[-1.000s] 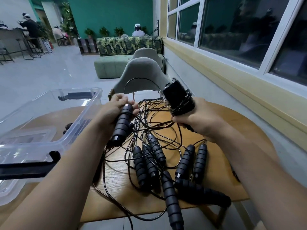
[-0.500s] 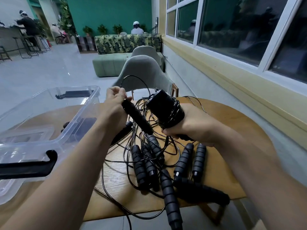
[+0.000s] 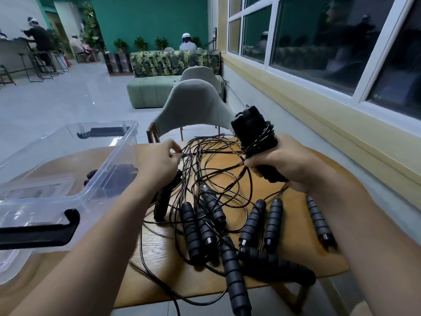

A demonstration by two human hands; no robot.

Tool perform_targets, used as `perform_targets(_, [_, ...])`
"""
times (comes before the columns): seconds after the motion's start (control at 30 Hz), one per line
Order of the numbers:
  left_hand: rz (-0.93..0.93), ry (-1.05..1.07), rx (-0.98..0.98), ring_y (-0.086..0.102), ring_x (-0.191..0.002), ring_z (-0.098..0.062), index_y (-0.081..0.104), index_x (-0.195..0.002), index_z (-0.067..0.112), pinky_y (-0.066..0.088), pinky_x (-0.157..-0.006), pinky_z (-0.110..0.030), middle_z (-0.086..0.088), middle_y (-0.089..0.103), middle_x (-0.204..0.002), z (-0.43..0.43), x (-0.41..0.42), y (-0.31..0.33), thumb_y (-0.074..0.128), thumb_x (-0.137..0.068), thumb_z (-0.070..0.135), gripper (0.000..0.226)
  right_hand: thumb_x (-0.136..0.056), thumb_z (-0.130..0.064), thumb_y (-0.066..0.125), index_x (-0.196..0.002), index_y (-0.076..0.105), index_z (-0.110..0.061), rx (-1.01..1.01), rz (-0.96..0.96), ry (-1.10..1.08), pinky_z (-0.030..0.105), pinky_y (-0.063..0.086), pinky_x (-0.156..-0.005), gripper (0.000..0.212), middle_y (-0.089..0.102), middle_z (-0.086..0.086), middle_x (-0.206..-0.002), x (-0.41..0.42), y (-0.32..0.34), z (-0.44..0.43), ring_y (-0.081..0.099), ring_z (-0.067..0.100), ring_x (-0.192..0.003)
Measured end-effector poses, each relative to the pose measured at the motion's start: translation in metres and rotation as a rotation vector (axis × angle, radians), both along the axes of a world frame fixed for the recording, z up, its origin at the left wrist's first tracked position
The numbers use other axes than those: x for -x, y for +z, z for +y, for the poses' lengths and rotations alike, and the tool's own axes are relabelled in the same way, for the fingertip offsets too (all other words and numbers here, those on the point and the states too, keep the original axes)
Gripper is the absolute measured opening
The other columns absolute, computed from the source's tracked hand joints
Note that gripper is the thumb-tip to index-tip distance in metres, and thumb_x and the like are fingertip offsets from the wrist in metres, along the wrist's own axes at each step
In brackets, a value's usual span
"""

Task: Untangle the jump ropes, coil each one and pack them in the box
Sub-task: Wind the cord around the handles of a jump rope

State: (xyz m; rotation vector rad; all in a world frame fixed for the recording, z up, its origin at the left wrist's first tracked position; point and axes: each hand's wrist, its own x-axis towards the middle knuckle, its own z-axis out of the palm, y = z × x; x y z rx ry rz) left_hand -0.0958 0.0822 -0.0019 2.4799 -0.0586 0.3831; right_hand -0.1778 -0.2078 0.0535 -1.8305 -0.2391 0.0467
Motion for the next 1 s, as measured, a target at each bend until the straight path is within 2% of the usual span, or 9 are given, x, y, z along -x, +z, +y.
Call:
perform_targets(0.1, [0.073, -0.014, -0.111, 0.067, -0.091, -0.028, 0.063, -0.101, 0.033, 0.057, -0.083, -0.042, -0.005, 0.075, -0.1, -0.001, 0.002, -0.004, 0.061, -0.104, 0.026, 0.008, -0.085, 0.01, 0.073, -0.097, 0.073, 0.003, 0.067, -0.053, -0.073, 0.048, 0.045, -0.071, 0.014, 0.072, 0.013, -0.072, 0.0, 0.001, -0.005, 0.059, 0.026, -0.067])
perform_targets(0.2, [0.081, 0.007, -0.15, 0.065, -0.103, -0.028, 0.065, -0.12, 0.026, 0.053, -0.094, -0.042, -0.006, 0.07, -0.118, -0.004, 0.003, -0.006, 0.064, -0.102, 0.029, 0.019, -0.084, 0.0, 0.079, -0.094, 0.075, -0.008, 0.154, -0.116, -0.159, 0.045, 0.048, -0.066, 0.013, 0.072, 0.017, -0.073, -0.005, -0.002, -0.011, 0.061, 0.024, -0.065])
perform_targets(0.33, [-0.067, -0.153, -0.033, 0.058, -0.114, -0.016, 0.062, -0.131, 0.027, 0.048, -0.102, -0.038, 0.003, 0.053, -0.13, -0.027, 0.019, 0.001, 0.068, -0.1, 0.031, 0.032, -0.085, -0.011, 0.086, -0.098, 0.072, -0.012, 0.219, -0.187, -0.188, 0.033, 0.048, -0.056, 0.019, 0.073, 0.005, -0.071, -0.009, -0.003, -0.012, 0.064, 0.013, -0.06])
perform_targets(0.43, [-0.187, -0.358, 0.065, 0.056, -0.12, -0.008, 0.064, -0.131, 0.03, 0.045, -0.102, -0.029, 0.009, 0.056, -0.132, -0.055, 0.039, 0.013, 0.063, -0.103, 0.026, 0.028, -0.086, -0.008, 0.085, -0.099, 0.072, -0.009, 0.204, -0.201, -0.142, 0.029, 0.047, -0.054, 0.019, 0.073, 0.006, -0.072, -0.005, -0.002, -0.008, 0.064, 0.013, -0.061])
perform_targets(0.53, [-0.244, -0.47, 0.086, 0.058, -0.12, -0.004, 0.065, -0.129, 0.033, 0.047, -0.099, -0.029, 0.015, 0.063, -0.131, -0.076, 0.054, 0.021, 0.057, -0.106, 0.029, 0.025, -0.086, -0.006, 0.085, -0.101, 0.073, -0.005, 0.161, -0.218, -0.114, 0.028, 0.046, -0.053, 0.019, 0.072, 0.012, -0.074, -0.002, -0.001, -0.004, 0.063, 0.016, -0.063])
perform_targets(0.7, [-0.002, -0.565, 0.233, 0.069, -0.1, 0.006, 0.065, -0.126, 0.034, 0.054, -0.088, -0.028, 0.015, 0.076, -0.107, -0.079, 0.065, 0.02, 0.058, -0.106, 0.045, 0.024, -0.083, -0.006, 0.081, -0.104, 0.076, -0.001, -0.006, -0.219, -0.074, 0.044, 0.05, -0.065, 0.022, 0.072, 0.02, -0.078, -0.001, 0.001, -0.006, 0.064, 0.028, -0.069])
perform_targets(0.83, [0.198, -0.628, 0.376, 0.07, -0.086, -0.007, 0.073, -0.122, 0.028, 0.053, -0.087, -0.029, 0.006, 0.075, -0.087, -0.078, 0.071, 0.02, 0.057, -0.107, 0.043, 0.026, -0.088, 0.011, 0.072, -0.107, 0.072, 0.008, -0.138, -0.23, -0.116, 0.032, 0.053, -0.063, 0.019, 0.077, 0.005, -0.081, -0.005, 0.001, -0.012, 0.064, 0.019, -0.069])
perform_targets(0.9, [0.341, -0.648, 0.549, 0.07, -0.092, -0.017, 0.078, -0.118, 0.025, 0.056, -0.1, -0.04, -0.005, 0.073, -0.093, -0.076, 0.074, 0.025, 0.054, -0.107, 0.049, 0.036, -0.088, 0.012, 0.07, -0.105, 0.071, 0.011, -0.188, -0.216, -0.135, 0.034, 0.052, -0.063, 0.016, 0.078, 0.009, -0.083, -0.008, 0.0, -0.015, 0.062, 0.023, -0.07])
perform_targets(1.0, [0.433, -0.713, 0.484, 0.071, -0.111, -0.02, 0.076, -0.109, 0.012, 0.055, -0.106, -0.044, -0.002, 0.077, -0.111, -0.074, 0.077, 0.023, 0.063, -0.103, 0.045, 0.036, -0.09, 0.013, 0.069, -0.105, 0.071, 0.013, -0.196, -0.17, -0.144, 0.032, 0.05, -0.061, 0.015, 0.074, 0.006, -0.077, -0.011, -0.003, -0.014, 0.06, 0.021, -0.067])
